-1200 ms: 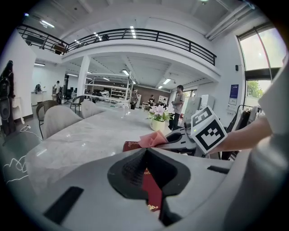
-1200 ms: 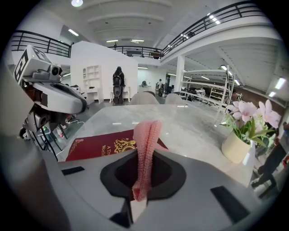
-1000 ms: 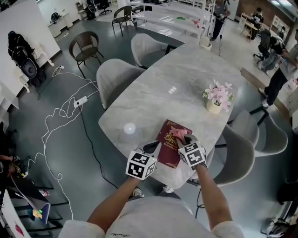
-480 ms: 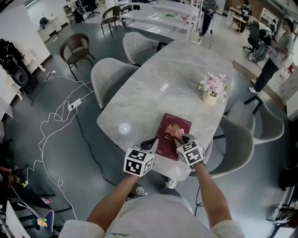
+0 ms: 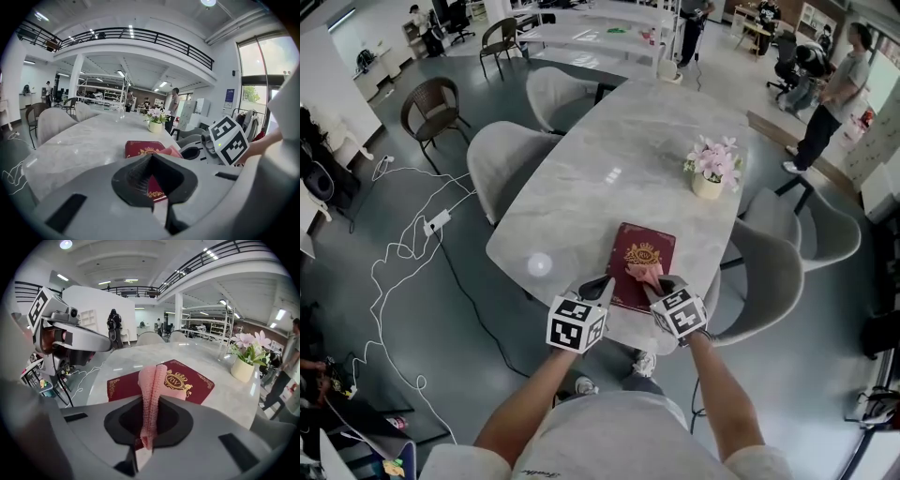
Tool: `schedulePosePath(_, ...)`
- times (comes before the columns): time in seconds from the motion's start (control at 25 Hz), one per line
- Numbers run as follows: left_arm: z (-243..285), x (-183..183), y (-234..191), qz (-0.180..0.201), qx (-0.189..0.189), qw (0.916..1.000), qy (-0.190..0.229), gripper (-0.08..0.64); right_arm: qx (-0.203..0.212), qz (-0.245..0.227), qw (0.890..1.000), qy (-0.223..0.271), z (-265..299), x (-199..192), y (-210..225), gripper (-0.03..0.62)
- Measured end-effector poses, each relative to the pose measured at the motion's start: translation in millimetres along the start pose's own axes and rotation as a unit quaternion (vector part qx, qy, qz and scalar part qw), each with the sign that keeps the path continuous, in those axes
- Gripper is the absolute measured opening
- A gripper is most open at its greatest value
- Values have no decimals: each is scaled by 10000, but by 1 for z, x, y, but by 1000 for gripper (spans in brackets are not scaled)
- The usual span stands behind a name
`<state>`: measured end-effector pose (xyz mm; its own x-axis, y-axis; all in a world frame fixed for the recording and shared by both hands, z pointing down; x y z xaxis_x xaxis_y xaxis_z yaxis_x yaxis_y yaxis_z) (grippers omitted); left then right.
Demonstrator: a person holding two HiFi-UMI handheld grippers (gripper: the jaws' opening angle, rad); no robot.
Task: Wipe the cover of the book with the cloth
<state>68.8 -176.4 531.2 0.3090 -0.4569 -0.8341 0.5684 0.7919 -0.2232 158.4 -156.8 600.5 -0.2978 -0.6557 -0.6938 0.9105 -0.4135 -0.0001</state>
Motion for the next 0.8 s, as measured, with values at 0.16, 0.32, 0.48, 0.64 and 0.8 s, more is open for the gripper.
schedulePosePath(0.16, 1, -1, 2, 19, -77, 10000, -11, 8, 18, 101, 9999, -21, -4, -8, -7, 18)
schedulePosePath(0.32, 0, -1, 5, 49, -158, 9999, -8, 8, 34, 145, 9999, -49, -9, -13, -16, 18)
schedulePosePath(0.48, -2, -3, 8, 68, -235, 9997, -22, 8, 89, 131, 9999, -66, -14, -16, -24, 18)
schedulePosePath(0.64, -4, -6, 10, 96, -288, 9995, -54, 8, 100, 204, 9997, -59, -18, -21, -32, 18)
schedulePosePath(0.8, -5, -9, 11, 98, -325, 9994, -71, 8, 113, 235, 9996, -53, -21, -24, -41, 18)
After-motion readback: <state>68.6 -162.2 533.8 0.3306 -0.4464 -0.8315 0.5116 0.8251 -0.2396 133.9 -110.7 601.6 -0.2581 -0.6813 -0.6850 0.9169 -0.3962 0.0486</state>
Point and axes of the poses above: the fingertips, and each gripper's own axes: z forward along the fingers, y to its right, x out of its top, the point moved 1 cm from there along -z, backward along the fingers, and after that the axes turned 3 degrees about -y, right-handed, at the moved point
